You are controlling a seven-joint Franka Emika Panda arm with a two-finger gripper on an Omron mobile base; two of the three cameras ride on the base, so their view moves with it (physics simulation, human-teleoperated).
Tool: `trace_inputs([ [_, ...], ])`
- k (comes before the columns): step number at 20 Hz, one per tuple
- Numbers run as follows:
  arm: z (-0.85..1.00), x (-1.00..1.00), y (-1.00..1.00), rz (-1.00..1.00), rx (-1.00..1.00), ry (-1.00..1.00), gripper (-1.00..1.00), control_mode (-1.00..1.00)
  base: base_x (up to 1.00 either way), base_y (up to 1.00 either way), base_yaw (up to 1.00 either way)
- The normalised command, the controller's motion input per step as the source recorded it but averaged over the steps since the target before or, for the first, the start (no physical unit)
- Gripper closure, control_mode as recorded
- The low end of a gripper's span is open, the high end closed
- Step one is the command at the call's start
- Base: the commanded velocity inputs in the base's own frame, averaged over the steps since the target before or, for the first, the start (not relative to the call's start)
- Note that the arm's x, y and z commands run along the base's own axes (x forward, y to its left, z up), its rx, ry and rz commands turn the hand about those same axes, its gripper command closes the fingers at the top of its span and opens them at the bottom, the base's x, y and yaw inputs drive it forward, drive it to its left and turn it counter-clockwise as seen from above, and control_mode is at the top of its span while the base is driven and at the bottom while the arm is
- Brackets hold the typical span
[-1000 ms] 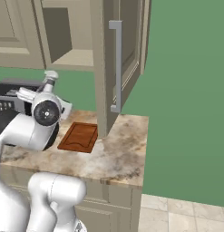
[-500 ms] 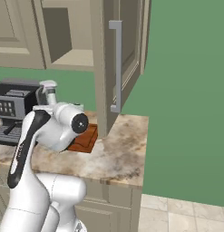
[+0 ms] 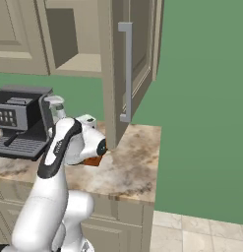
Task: Grab the spray bottle from the cabinet, then place it next to the cutting board for sanitizing. Then grab the dish brush from the countertop next to the sink and place it next to the cutting board.
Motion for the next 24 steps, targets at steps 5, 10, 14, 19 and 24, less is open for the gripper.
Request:
trace_inputs([
  [5, -0.07, 0.63, -0.22, 0.09, 0.07, 0.01, 1.00, -1.00, 0.00, 0.00, 0.00],
  [10, -0.01, 0.36, -0.50, 0.05, 0.07, -0.03, 1.00, -1.00, 0.00, 0.00, 0.00],
  [14, -0.13, 0.06, -0.26, 0.00, -0.05, -0.19, 1.00, -1.00, 0.00, 0.00, 0.00],
  [19, 0.00, 0.02, -0.17, 0.00, 0.00, -0.05, 1.00, -1.00, 0.00, 0.00, 0.00],
  [24, 0.00, 0.04, -0.21, -0.06, 0.01, 0.08, 1.00, -1.00, 0.00, 0.00, 0.00],
])
